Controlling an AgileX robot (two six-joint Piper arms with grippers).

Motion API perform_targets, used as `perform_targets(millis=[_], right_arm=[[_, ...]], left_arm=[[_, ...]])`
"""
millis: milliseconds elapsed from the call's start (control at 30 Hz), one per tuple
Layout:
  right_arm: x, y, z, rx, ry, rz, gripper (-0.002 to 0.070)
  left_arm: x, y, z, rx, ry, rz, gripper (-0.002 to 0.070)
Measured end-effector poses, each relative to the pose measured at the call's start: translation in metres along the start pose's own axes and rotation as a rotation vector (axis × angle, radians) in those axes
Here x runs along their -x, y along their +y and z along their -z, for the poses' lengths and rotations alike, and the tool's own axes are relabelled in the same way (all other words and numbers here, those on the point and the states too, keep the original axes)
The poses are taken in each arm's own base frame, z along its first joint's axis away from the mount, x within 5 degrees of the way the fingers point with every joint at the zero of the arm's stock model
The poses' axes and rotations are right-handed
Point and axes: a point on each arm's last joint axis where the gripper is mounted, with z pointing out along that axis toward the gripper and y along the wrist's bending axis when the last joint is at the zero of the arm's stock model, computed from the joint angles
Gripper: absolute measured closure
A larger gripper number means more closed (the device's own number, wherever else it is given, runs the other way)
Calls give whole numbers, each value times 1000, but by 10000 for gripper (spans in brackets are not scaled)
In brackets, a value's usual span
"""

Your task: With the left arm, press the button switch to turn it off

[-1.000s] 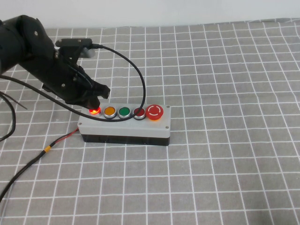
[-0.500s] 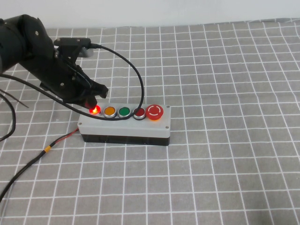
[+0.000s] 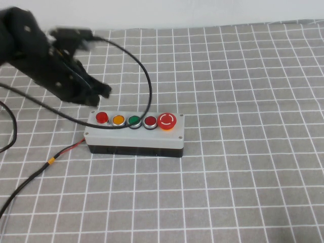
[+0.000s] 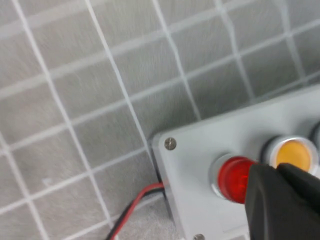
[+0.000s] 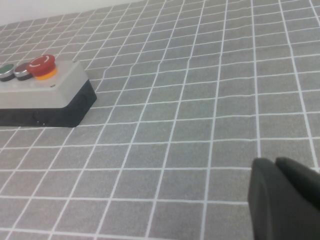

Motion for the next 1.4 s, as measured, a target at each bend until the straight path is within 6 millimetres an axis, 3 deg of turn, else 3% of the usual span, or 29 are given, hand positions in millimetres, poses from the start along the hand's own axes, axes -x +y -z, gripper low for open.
perform_targets(millis=[200, 333, 533, 700, 967, 1200, 1400], right_arm=[[0, 0, 0, 0, 0, 0, 694], [0, 0, 0, 0, 0, 0, 694], [0, 0, 0, 0, 0, 0, 694], [0, 0, 0, 0, 0, 0, 694], [0, 0, 0, 0, 0, 0, 694], [0, 0, 0, 0, 0, 0, 694], [0, 0, 0, 0, 0, 0, 694]], left_arm=[[-21, -16, 72, 80, -274, -27, 678], [-62, -29, 112, 126, -433, -30, 678], [-132, -46, 143, 185, -631, -28, 678], [-179, -55, 148, 189, -705, 0, 678], [-221, -65, 142, 129, -799, 88, 678], [-235, -64, 122, 115, -742, 112, 678], [-237, -64, 119, 123, -724, 82, 678]])
